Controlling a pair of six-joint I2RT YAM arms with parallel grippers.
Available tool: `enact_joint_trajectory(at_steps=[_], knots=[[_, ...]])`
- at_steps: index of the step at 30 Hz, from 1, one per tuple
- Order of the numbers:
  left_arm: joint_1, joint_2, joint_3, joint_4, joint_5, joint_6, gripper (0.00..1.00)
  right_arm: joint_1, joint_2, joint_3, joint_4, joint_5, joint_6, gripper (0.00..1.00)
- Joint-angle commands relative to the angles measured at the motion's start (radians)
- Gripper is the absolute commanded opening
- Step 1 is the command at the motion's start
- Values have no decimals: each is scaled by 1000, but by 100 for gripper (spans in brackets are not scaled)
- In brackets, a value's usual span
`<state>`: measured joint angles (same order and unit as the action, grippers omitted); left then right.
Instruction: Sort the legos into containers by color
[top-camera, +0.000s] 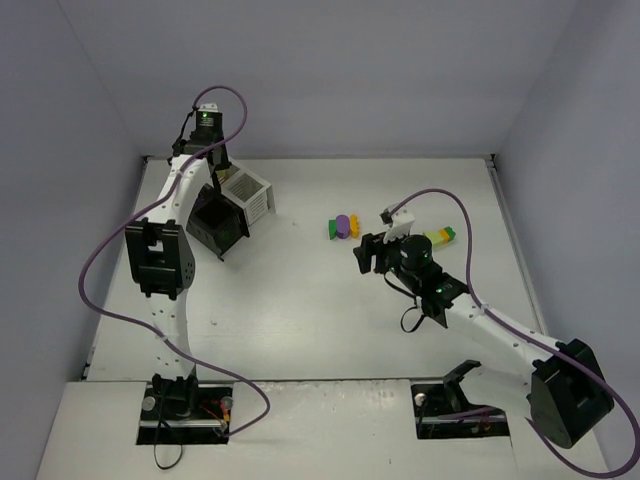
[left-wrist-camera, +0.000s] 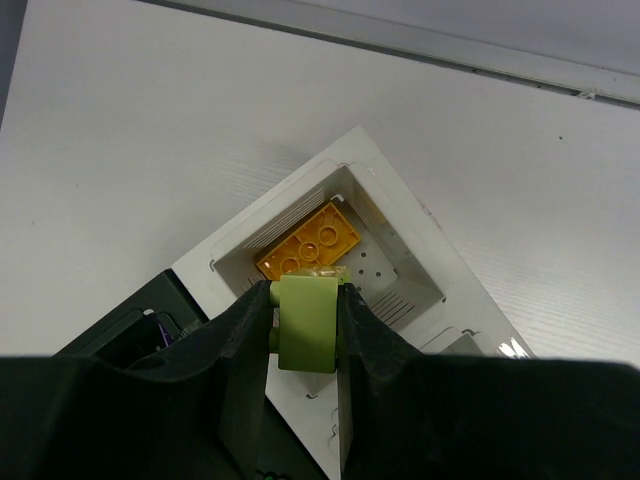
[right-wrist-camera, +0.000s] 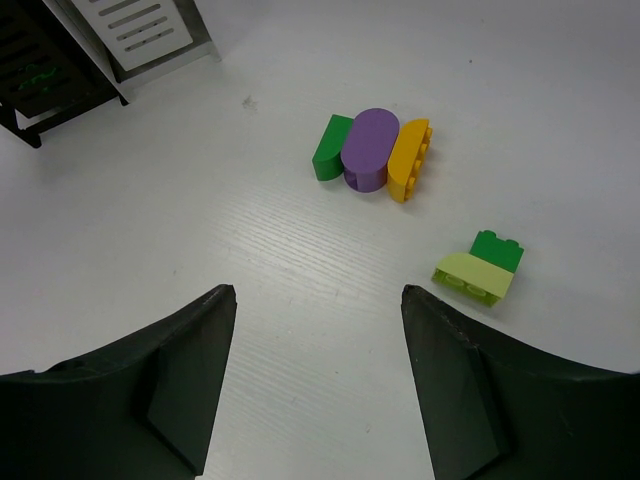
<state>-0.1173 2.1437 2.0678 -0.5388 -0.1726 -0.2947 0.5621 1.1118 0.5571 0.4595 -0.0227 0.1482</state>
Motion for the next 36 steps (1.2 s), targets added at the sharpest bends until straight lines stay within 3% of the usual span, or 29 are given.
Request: enact_joint_trajectory(at_steps=[1,25,29,33,36], knots=[[5,-41,61,19,4,8,15,-4,8,23,50,3,7,64],[5,-38,55,0,13,11,15,-4,17,30,38,4,8,64],[5,-36,60,0,16,8,22,-4,17,32,36,4,7,64],[5,-41,63,-3,24,5,21,-4,14,30,36,3,7,64],[5,-50,61,-3,30,3,15,-4,14,35,33,1,7,64]])
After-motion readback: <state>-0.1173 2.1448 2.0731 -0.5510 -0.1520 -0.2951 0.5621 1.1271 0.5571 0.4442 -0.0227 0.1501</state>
